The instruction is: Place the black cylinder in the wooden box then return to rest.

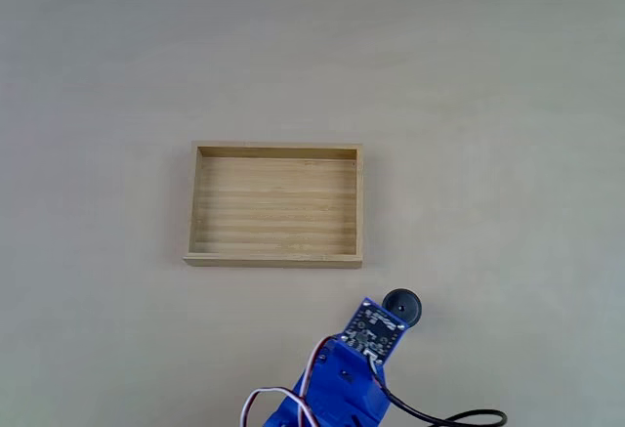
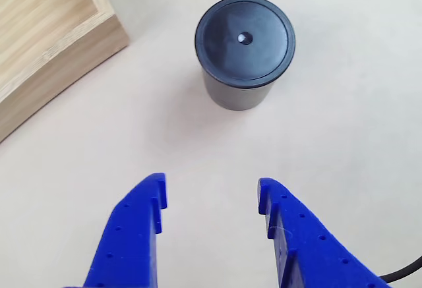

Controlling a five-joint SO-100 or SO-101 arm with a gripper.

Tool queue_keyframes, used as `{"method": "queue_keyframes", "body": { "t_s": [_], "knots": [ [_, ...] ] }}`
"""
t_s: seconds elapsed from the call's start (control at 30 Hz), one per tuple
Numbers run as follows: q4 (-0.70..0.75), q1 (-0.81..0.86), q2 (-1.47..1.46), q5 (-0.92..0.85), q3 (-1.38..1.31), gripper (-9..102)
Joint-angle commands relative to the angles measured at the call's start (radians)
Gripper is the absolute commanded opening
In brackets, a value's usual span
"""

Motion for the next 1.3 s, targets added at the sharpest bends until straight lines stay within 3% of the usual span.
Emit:
{"method": "queue_keyframes", "body": {
  "t_s": [0.0, 0.8, 1.27],
  "knots": [
    [-0.061, 0.031, 0.043, 0.008, -0.101, 28],
    [-0.35, 0.034, 0.247, 0.084, -0.126, 32],
    [-0.423, 0.064, 0.307, 0.104, -0.121, 33]
  ]
}}
